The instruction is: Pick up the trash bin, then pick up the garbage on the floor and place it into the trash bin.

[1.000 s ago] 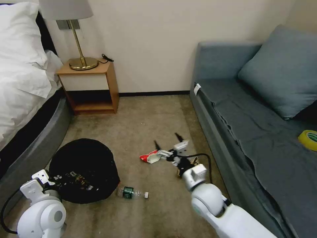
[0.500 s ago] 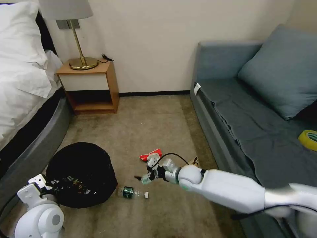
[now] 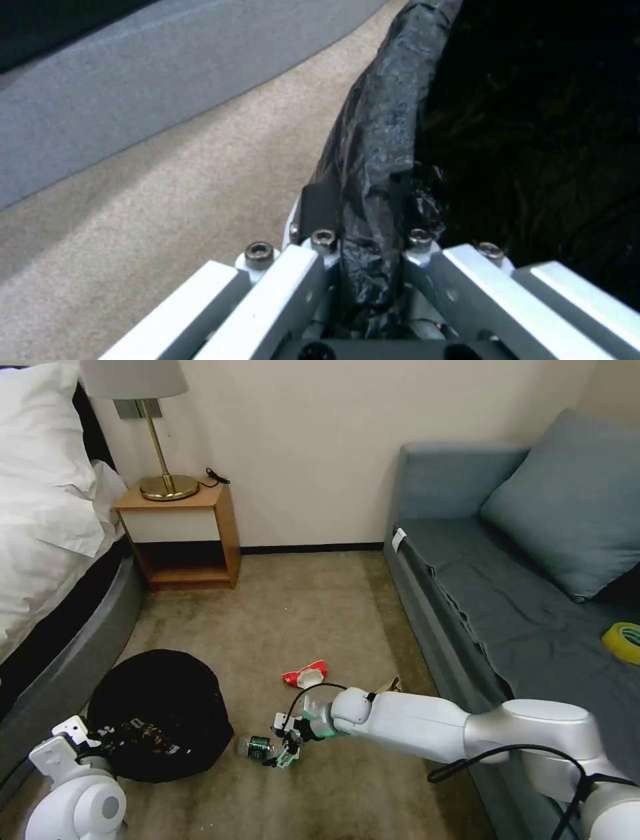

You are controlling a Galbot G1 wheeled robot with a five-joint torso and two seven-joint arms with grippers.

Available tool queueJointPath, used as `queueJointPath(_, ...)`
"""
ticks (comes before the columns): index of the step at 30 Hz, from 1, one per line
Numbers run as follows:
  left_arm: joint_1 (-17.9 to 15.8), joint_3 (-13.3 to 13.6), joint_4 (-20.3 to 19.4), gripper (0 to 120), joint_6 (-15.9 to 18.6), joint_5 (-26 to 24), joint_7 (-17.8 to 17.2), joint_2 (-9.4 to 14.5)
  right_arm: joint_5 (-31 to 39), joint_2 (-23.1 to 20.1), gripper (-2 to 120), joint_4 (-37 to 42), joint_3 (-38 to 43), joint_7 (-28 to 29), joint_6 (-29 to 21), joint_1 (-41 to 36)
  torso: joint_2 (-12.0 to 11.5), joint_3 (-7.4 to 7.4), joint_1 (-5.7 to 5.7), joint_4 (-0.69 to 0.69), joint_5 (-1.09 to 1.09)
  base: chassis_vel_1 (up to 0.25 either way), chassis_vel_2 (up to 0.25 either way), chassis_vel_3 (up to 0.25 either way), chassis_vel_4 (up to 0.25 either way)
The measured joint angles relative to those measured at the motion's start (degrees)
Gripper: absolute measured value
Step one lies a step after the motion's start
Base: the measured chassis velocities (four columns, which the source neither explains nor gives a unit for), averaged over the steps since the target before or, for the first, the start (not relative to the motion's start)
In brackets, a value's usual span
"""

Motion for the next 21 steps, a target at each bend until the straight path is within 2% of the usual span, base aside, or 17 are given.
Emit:
queueJointPath(14, 0.41, -0.09, 0.42, 2, -0.61, 0.61, 0.34, -0.38, -4.2, 4.23, 100, -9.92, 0.02, -0.41, 3.79, -2.99, 0.0, 0.0, 0.0, 0.0, 0.0, 0.0, 0.0, 0.0, 0.0)
queueJointPath(21, 0.61, -0.5, 0.74, 2, -0.89, 0.63, 0.58, -0.29, -7.73, 6.69, 100, -15.95, 1.21, -0.7, 7.22, -5.41, 0.0, 0.0, 0.0, 0.0, 0.0, 0.0, 0.0, 0.0, 0.0)
